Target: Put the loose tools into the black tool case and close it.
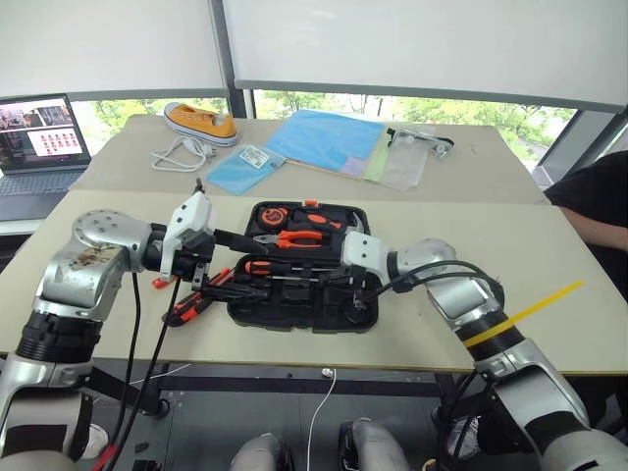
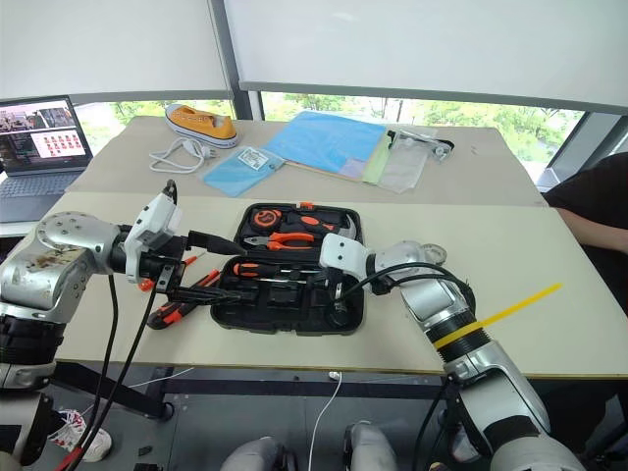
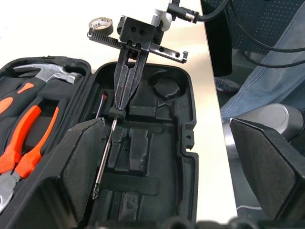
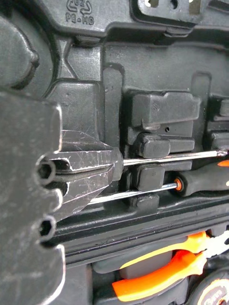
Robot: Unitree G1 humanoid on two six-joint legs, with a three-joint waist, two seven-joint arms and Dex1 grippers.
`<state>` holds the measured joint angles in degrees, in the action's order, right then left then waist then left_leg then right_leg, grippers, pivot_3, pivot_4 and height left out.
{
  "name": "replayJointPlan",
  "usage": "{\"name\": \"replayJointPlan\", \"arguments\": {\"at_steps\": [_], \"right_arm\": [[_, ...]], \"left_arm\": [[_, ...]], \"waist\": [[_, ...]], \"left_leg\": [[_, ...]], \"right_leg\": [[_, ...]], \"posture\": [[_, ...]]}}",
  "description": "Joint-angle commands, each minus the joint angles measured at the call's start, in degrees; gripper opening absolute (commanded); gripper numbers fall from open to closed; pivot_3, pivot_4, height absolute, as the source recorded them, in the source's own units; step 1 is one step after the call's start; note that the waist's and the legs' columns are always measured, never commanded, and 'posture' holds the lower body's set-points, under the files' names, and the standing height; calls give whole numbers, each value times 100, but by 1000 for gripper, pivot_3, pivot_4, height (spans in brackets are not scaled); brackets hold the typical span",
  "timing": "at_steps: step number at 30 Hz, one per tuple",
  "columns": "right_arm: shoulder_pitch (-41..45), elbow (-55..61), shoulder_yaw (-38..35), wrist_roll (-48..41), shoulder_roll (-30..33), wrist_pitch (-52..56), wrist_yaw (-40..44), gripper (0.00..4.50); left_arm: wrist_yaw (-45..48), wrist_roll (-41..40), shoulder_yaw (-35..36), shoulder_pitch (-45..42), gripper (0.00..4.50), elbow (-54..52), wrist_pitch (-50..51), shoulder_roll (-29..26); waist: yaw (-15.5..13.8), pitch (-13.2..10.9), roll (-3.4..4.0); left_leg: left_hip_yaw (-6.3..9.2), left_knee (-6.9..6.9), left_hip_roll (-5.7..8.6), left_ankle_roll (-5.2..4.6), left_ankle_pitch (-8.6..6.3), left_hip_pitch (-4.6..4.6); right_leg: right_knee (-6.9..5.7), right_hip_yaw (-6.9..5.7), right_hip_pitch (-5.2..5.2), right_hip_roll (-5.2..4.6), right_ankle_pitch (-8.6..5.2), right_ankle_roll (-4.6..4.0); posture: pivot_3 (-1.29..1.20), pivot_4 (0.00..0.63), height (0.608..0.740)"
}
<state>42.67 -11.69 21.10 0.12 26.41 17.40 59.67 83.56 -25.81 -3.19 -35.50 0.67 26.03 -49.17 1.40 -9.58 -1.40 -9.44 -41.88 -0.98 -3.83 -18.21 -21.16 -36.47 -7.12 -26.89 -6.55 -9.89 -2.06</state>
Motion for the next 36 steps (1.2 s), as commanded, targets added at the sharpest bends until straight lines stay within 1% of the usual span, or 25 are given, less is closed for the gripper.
{"name": "replayJointPlan", "arguments": {"at_steps": [1, 2, 5, 6, 8, 10, 13, 14, 15, 16, 18, 21, 22, 26, 27, 30, 32, 34, 36], "right_arm": [[-33, 874, -683, -733, 0, 835, 6, 24], [-90, 1252, -909, -1043, 85, 1204, 63, 299], [-314, 2292, -1505, -1893, 378, 2183, 183, 846], [-387, 2565, -1678, -2142, 472, 2425, 199, 1353], [-519, 3016, -1971, -2590, 648, 2841, 202, 1935], [-803, 3531, -2327, -3091, 962, 3164, 315, 2666], [-1134, 3870, -2523, -3374, 1288, 3264, 275, 3632], [-1187, 3913, -2575, -3453, 1338, 3308, 204, 4050], [-1231, 3951, -2650, -3542, 1360, 3372, 128, 4312], [-1269, 3985, -2708, -3632, 1384, 3421, 69, 4424], [-1364, 4079, -2775, -3776, 1456, 3445, 4, 4424], [-1461, 4198, -2797, -3932, 1534, 3447, -88, 4424], [-1471, 4227, -2792, -3985, 1549, 3452, -132, 4424], [-1481, 4349, -2775, -4152, 1617, 3457, -255, 4424], [-1489, 4408, -2796, -4219, 1647, 3472, -287, 4424], [-1547, 4580, -2883, -4403, 1720, 3524, -406, 4424], [-1607, 4668, -2915, -4490, 1756, 3528, -499, 4424], [-1720, 4838, -2962, -4566, 1767, 3529, -656, 4424], [-1800, 4965, -2997, -4661, 1777, 3538, -796, 4424]], "left_arm": [[-252, 21, 343, 269, 4500, -177, -29, -207], [-435, 44, 477, 446, 4500, -224, 20, -267], [-924, 17, 998, 1059, 4500, -424, 167, -416], [-1047, -32, 1202, 1277, 4500, -499, 233, -459], [-1232, -115, 1585, 1709, 4500, -644, 349, -536], [-1472, -89, 2291, 2512, 4500, -744, 428, -575], [-1816, 53, 3122, 3499, 4500, -765, 395, -540], [-1876, 89, 3339, 3760, 4500, -754, 363, -539], [-1903, 126, 3532, 3988, 4500, -705, 323, -556], [-1912, 136, 3650, 4139, 4500, -658, 303, -581], [-1859, 201, 3754, 4334, 4500, -545, 188, -672], [-1779, 332, 3635, 4310, 4500, -267, -19, -855], [-1734, 376, 3484, 4142, 4500, -99, -79, -956], [-1496, 762, 2414, 2990, 4500, 813, -166, -1386], [-1448, 998, 1969, 2381, 4500, 1218, -196, -1379], [-1365, 1737, 862, 793, 4500, 2359, -542, -1172], [-1282, 2088, 395, 154, 4500, 2950, -807, -1025], [-1160, 2499, -130, -590, 4500, 3699, -980, -755], [-1109, 2776, -442, -1107, 4500, 4340, -1224, -536]], "waist": [[-3, -1, 0], [-6, -1, 1], [-17, -2, 2], [-27, -2, 2], [-35, -2, 2], [-34, -2, 2], [-47, -3, 2], [-55, -3, 1], [-56, -3, 2], [-61, -3, 2], [-83, -3, 1], [-169, -3, 1], [-183, -3, 1], [-264, -3, 1], [-262, -3, 1], [-283, -1, -1], [-268, 0, -5], [-219, 2, -8], [-167, 3, -11]], "left_leg": [[0, 0, 1, -8, 5, -10], [0, 0, 1, -32, 18, -18], [6, 7, -1, -28, 16, -26], [9, 8, -2, -25, 13, -26], [16, 20, -4, -22, 11, -26], [20, 23, -5, -17, 7, -27], [22, 58, -9, -12, 3, -12], [22, 59, -10, -6, 0, -11], [21, 60, -10, 4, -5, -11], [20, 62, -11, 35, -22, -10], [20, 68, -10, 38, -25, -5], [19, 77, -8, 43, -27, -4], [19, 78, -7, 44, -27, -5], [19, 82, -4, 48, -28, -6], [18, 82, -3, 48, -28, -7], [7, 91, 6, 47, -27, -9], [0, 89, 10, 47, -26, -15], [-16, 87, 15, 29, -16, -12], [-19, 89, 14, -4, 2, -15]], "right_leg": [[-15, 2, -15, -3, -4, -9], [-21, 3, -27, -4, -5, -17], [-23, -1, -39, -2, 8, -61], [-22, -4, -39, -1, 7, -65], [-13, -5, -39, -3, 4, -67], [-7, -9, -38, -2, -2, -62], [28, -6, -30, -3, -17, -39], [30, -9, -28, -2, -18, -37], [32, -10, -28, -2, -22, -29], [33, -9, -29, -4, -22, -28], [32, -10, -26, -10, -23, -26], [33, -15, -27, -17, -21, -24], [33, -16, -27, -18, -21, -24], [35, -23, -28, -23, -18, -25], [35, -25, -27, -23, -18, -25], [37, -28, -27, -7, -15, -23], [39, -41, -24, 15, 7, -57], [39, -54, -23, 25, 9, -61], [45, -59, -23, 32, 9, -57]], "posture": [[0, 150, 718], [0, 150, 718], [0, 150, 718], [0, 150, 718], [0, 150, 718], [0, 150, 718], [0, 150, 718], [0, 150, 718], [0, 150, 718], [0, 150, 718], [0, 150, 718], [0, 150, 718], [0, 150, 718], [0, 150, 718], [0, 150, 718], [0, 150, 718], [0, 150, 718], [0, 150, 718], [0, 150, 718]]}}
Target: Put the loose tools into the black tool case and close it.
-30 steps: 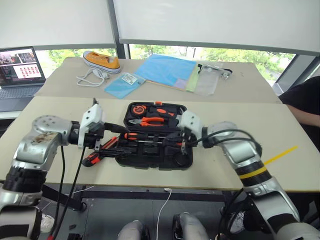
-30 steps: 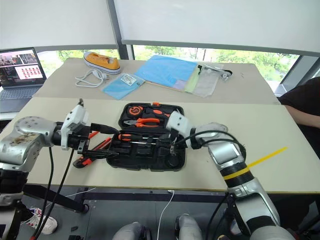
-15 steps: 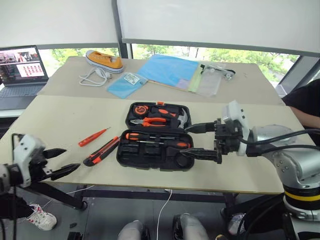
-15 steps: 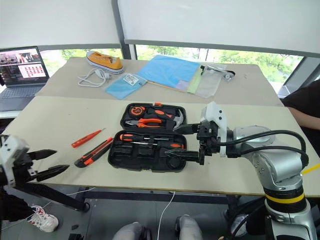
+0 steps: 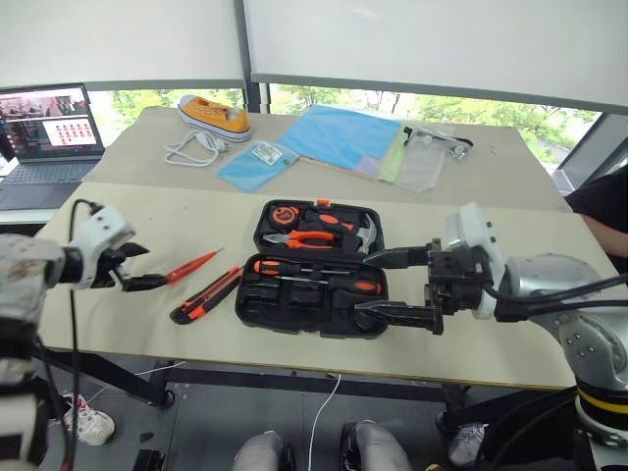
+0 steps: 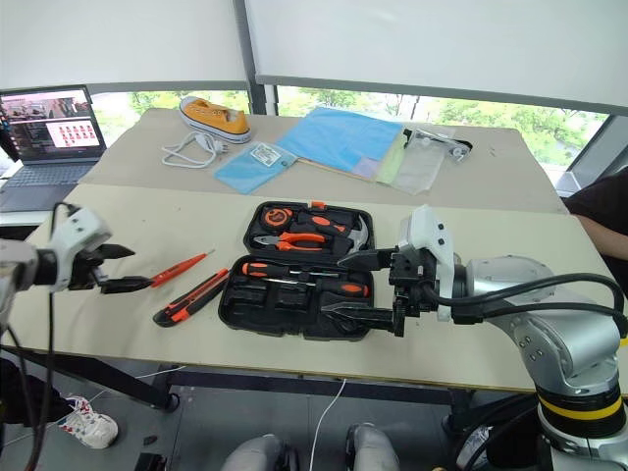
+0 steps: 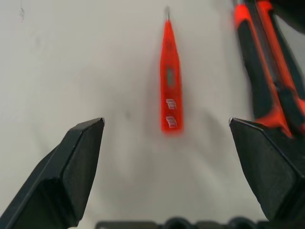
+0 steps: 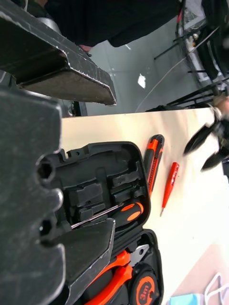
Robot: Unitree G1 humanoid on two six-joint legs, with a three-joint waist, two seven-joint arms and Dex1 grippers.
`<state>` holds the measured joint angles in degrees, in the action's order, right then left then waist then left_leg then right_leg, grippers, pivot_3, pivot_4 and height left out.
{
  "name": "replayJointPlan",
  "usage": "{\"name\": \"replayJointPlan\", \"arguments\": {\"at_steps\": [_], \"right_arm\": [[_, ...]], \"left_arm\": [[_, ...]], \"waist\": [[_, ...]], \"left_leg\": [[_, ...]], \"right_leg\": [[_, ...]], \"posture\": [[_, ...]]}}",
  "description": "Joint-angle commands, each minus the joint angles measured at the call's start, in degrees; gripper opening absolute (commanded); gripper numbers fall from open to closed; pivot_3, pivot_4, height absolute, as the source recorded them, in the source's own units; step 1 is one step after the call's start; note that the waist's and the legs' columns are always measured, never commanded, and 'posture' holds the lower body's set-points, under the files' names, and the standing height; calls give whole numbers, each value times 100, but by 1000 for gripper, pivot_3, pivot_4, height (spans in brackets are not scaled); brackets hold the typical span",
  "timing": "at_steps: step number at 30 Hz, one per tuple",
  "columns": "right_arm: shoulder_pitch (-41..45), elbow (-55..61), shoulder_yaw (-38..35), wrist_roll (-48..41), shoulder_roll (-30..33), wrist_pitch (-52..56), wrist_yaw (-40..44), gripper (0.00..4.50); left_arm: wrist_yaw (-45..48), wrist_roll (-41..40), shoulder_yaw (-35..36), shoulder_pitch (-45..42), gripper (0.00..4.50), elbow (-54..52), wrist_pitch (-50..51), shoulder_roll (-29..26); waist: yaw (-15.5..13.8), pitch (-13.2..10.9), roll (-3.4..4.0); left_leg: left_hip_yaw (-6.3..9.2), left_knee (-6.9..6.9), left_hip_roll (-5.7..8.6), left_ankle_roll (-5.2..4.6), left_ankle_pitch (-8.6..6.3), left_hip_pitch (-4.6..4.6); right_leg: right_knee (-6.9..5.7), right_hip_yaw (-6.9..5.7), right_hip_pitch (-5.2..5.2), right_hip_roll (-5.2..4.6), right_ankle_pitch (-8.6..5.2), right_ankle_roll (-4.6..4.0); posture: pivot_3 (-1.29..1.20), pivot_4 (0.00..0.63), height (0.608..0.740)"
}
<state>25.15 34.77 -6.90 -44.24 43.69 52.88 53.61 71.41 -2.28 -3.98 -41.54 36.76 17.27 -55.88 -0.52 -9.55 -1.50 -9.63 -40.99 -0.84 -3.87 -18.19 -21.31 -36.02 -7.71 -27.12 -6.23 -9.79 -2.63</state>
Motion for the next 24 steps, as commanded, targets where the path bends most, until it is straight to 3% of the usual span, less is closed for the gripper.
{"name": "replayJointPlan", "arguments": {"at_steps": [1, 5, 8, 12, 18, 24], "right_arm": [[-82, 375, -211, -266, 51, -9, -248, 4424], [-219, 555, -274, -400, 107, -25, -490, 4424], [-292, 620, -341, -463, 182, -31, -596, 4500], [-449, 663, -482, -600, 339, -20, -721, 4500], [-829, 745, -720, -796, 693, -18, -649, 4500], [-1018, 722, -904, -947, 790, -105, -785, 4500]], "left_arm": [[71, 556, -488, -733, 4500, 1063, -425, 261], [-58, 1026, -874, -1302, 4500, 2086, -771, 607], [-27, 1177, -953, -1492, 3824, 2505, -934, 694], [68, 1223, -934, -1589, 2243, 2757, -1060, 722], [555, 880, -581, -1815, 508, 2487, -1319, 523], [1354, 369, -373, -1938, 418, 1138, -1552, 705]], "waist": [[44, 1, -3], [130, 0, -6], [132, 0, -6], [131, 0, -7], [125, -2, -11], [52, -8, -23]], "left_leg": [[-1, -1, -1, -1, 0, -3], [3, 6, -8, -3, 0, -5], [4, 5, -8, -2, 0, 2], [4, -12, -14, -3, 0, 6], [14, -33, -27, -8, -3, 4], [23, -77, -43, -21, -10, -35]], "right_leg": [[2, -2, 0, 6, -1, 1], [2, -10, 0, 10, -4, 5], [5, -5, 0, 4, -20, 29], [-5, 16, 0, -27, -31, 48], [-20, 43, 1, -29, -29, 50], [-16, 20, -6, -23, -14, 23]], "posture": [[0, 150, 718], [0, 150, 718], [0, 150, 718], [0, 150, 718], [0, 150, 718], [0, 150, 718]]}}
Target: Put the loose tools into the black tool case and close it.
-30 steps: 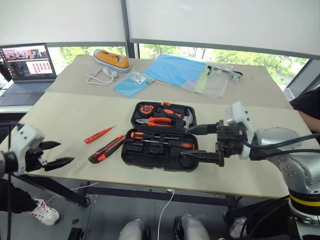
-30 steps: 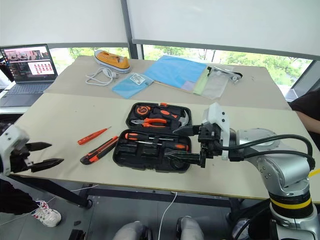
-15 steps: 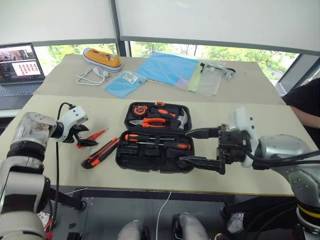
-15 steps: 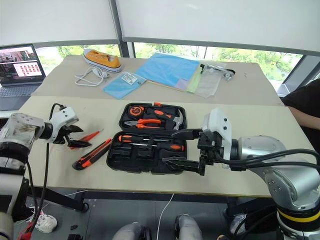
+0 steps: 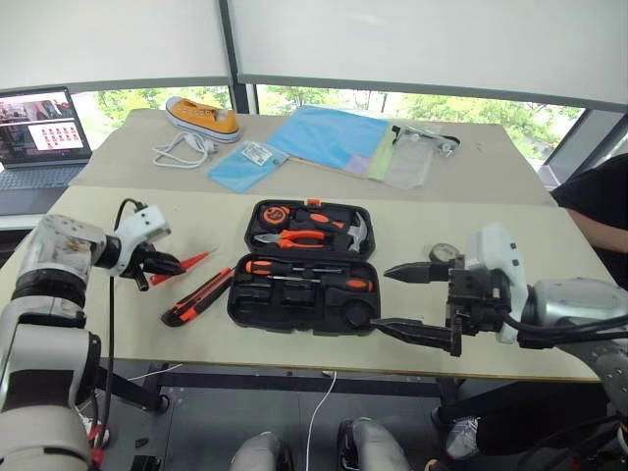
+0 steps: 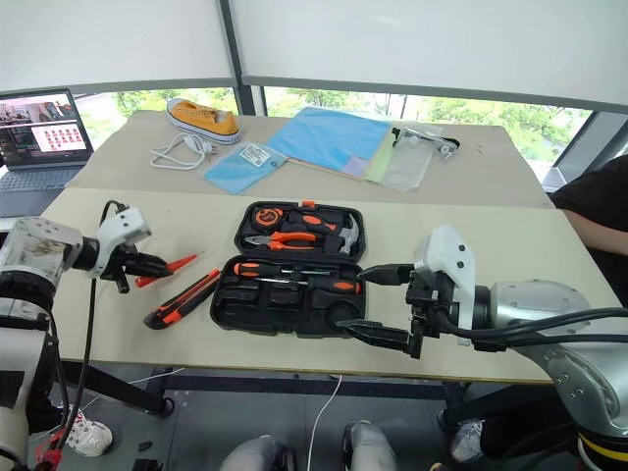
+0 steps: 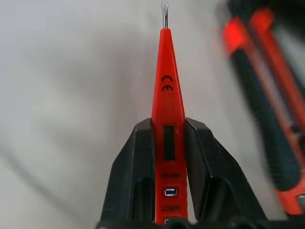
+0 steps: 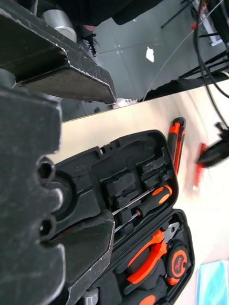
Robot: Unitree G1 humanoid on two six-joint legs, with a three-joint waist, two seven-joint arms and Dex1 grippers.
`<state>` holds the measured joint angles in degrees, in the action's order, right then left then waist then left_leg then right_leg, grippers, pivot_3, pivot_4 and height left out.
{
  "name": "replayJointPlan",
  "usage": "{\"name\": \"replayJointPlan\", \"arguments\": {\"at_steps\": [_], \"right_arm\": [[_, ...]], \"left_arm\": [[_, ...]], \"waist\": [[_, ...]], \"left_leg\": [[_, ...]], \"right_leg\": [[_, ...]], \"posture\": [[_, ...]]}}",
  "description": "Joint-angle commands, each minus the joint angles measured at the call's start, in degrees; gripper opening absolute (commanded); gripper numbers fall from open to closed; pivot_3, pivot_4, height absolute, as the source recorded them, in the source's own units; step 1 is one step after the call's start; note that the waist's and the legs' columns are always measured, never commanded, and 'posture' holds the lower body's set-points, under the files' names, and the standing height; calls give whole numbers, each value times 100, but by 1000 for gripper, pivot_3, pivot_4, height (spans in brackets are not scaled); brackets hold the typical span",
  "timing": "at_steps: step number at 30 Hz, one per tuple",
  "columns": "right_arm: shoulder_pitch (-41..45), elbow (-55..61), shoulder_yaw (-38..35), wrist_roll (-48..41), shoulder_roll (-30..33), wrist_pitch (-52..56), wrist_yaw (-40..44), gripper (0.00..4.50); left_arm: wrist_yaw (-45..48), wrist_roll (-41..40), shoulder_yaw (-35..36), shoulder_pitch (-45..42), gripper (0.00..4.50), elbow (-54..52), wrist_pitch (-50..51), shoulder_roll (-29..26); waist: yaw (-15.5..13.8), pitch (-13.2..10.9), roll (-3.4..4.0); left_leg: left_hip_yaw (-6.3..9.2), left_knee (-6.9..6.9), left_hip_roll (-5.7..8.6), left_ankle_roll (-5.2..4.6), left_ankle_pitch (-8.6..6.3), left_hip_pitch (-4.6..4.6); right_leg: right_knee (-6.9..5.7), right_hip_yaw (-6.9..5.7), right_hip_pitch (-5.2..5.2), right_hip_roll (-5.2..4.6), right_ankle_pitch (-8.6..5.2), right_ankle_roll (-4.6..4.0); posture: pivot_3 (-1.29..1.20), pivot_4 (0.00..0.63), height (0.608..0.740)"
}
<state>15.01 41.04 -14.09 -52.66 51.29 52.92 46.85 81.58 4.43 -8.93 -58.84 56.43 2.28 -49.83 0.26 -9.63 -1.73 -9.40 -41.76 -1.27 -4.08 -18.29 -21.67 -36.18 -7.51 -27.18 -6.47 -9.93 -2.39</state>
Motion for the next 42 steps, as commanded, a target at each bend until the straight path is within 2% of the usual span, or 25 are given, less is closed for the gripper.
{"name": "replayJointPlan", "arguments": {"at_steps": [1, 5, 8, 13, 17, 26, 37, 39, 42], "right_arm": [[-12, 91, -167, -108, 29, -129, -129, 4500], [7, 88, -37, -78, -13, -190, -212, 4500], [33, 54, -49, -304, -227, -126, -452, 4500], [-171, 187, -89, -326, -307, -135, -689, 4500], [-295, 267, -142, -415, -303, -163, -823, 4500], [-528, 414, -251, -491, -335, -228, -1118, 4500], [-601, 437, -232, -583, -313, -301, -1277, 4500], [-600, 426, -212, -575, -320, -317, -1294, 4500], [-597, 424, -186, -581, -324, -327, -1310, 4500]], "left_arm": [[462, -391, 95, -167, 418, -1160, 24, 204], [964, -472, -334, 96, 418, -2362, 350, 585], [858, -291, -655, 71, 418, -2686, 629, 955], [1092, -334, -1096, 193, 418, -2996, 667, 1067], [1092, -271, -1260, 218, 418, -2986, 711, 1123], [850, 190, -1559, 43, 418, -2262, 643, 1545], [931, 283, -1565, -69, 418, -1947, 517, 1771], [989, 277, -1555, -79, 1420, -1987, 573, 1712], [1086, -259, -1606, -69, 2319, -2363, 863, 1394]], "waist": [[-53, 0, 0], [-98, 0, 0], [-92, 1, -1], [-39, 1, -1], [-35, 1, -1], [-101, 1, -1], [-89, 1, -1], [-88, 1, -1], [-81, 1, -1]], "left_leg": [[0, -5, 2, -4, -2, -5], [0, -11, 24, -18, -9, -18], [-2, -15, 33, -23, -10, -20], [-2, -19, 28, -25, -9, -18], [-2, -18, 27, -25, -9, -11], [2, -21, 31, -31, -8, -13], [5, -21, 28, -35, -9, -10], [5, -21, 29, -36, -9, -10], [5, -21, 28, -38, -10, -11]], "right_leg": [[3, -1, 0, -2, 7, -11], [9, -4, 0, 0, 13, 9], [13, 3, 1, 3, 12, 33], [12, 7, 1, 16, 12, 36], [8, 14, 1, 14, 3, 50], [10, 13, 6, 6, 4, 56], [10, 14, 9, 6, 4, 55], [10, 14, 9, 6, 4, 55], [11, 14, 9, 8, 4, 55]], "posture": [[0, 150, 718], [0, 150, 718], [0, 150, 718], [0, 150, 718], [0, 150, 718], [0, 150, 718], [0, 150, 718], [0, 150, 718], [0, 150, 718]]}}
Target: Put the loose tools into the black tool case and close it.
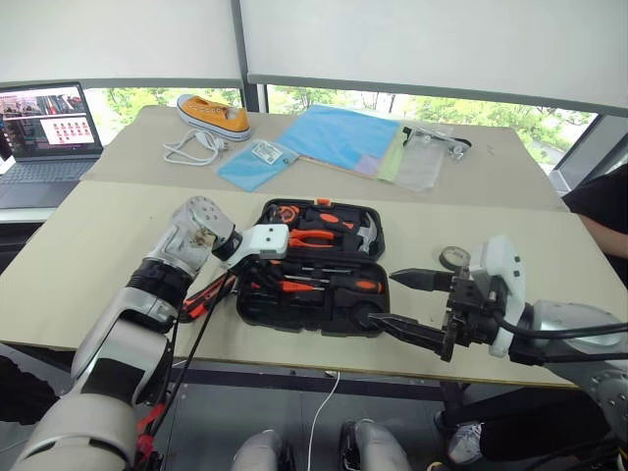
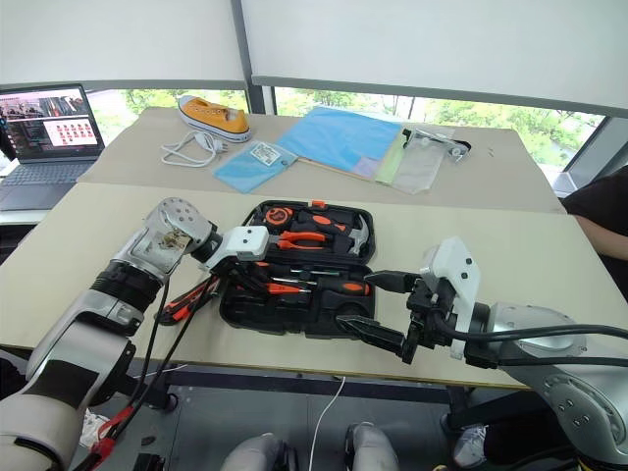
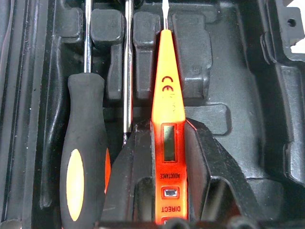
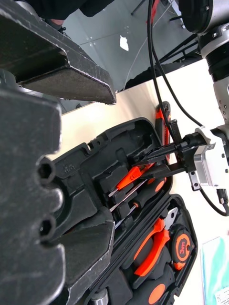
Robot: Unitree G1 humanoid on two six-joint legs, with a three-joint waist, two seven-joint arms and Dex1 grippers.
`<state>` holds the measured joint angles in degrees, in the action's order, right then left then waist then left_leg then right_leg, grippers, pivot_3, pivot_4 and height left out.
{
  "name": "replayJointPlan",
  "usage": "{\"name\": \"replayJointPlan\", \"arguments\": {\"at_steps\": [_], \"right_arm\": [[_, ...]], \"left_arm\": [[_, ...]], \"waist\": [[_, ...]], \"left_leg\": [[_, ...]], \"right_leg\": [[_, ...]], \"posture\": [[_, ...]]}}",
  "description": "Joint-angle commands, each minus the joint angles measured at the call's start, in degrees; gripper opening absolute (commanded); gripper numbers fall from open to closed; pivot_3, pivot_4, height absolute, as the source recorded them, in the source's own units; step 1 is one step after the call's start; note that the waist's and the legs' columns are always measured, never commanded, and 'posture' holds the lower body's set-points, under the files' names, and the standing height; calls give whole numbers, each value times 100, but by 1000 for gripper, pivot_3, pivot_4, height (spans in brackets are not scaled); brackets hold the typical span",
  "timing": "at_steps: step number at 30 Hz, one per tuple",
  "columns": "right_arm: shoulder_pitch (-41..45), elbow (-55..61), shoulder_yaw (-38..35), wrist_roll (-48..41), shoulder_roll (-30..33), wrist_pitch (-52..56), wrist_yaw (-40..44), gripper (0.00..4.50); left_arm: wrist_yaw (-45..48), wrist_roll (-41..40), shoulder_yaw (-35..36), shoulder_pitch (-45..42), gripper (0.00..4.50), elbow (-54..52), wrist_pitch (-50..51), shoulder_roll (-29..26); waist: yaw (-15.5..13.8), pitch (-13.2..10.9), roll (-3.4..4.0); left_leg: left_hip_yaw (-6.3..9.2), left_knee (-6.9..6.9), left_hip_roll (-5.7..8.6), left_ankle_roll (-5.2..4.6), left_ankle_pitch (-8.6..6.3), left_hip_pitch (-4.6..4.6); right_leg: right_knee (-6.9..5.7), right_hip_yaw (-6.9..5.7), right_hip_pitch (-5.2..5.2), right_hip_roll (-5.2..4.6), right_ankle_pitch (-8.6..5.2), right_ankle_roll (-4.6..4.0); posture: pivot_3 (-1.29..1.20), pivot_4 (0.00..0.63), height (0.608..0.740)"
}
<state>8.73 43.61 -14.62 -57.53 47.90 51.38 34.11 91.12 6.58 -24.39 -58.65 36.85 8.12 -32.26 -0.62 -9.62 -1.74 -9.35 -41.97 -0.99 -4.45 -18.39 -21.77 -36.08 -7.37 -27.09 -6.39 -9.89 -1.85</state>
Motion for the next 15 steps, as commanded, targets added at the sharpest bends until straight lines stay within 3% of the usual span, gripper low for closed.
{"name": "replayJointPlan", "arguments": {"at_steps": [1, 2, 6, 9, 15], "right_arm": [[33, 166, -122, -96, 16, -177, -41, 4500], [37, 164, -112, -98, 16, -178, -47, 4500], [-27, 160, -136, -87, 58, -187, -6, 4500], [-86, 138, -150, -42, 88, -206, 49, 4500], [21, -10, -81, 18, 123, -226, 121, 4500]], "left_arm": [[138, -795, -87, -78, 2702, -594, 436, -534], [138, -1104, -119, -75, 3089, -771, 605, -704], [138, -2104, 170, 108, 3089, -1312, 1011, -1248], [35, -2331, 704, 379, 2335, -1429, 1146, -1181], [-835, -2454, 1316, 1123, 228, -1629, 935, -528]], "waist": [[17, 0, 0], [28, -1, -1], [22, 0, 0], [-1, 0, 1], [-21, 1, 1]], "left_leg": [[0, 0, -1, 0, 0, 0], [0, 0, -3, 0, 0, -2], [5, 0, -7, 1, 0, 1], [4, -1, -4, 0, 0, 1], [6, -7, 3, 0, 1, 2]], "right_leg": [[0, 0, 0, 0, 0, 0], [0, 1, -2, -2, 0, 0], [0, 5, -3, -12, -1, 0], [-1, 6, -1, -8, -1, 1], [-1, 2, 8, -5, 1, 7]], "posture": [[0, 150, 718], [0, 150, 718], [0, 150, 718], [0, 150, 718], [0, 150, 718]]}}
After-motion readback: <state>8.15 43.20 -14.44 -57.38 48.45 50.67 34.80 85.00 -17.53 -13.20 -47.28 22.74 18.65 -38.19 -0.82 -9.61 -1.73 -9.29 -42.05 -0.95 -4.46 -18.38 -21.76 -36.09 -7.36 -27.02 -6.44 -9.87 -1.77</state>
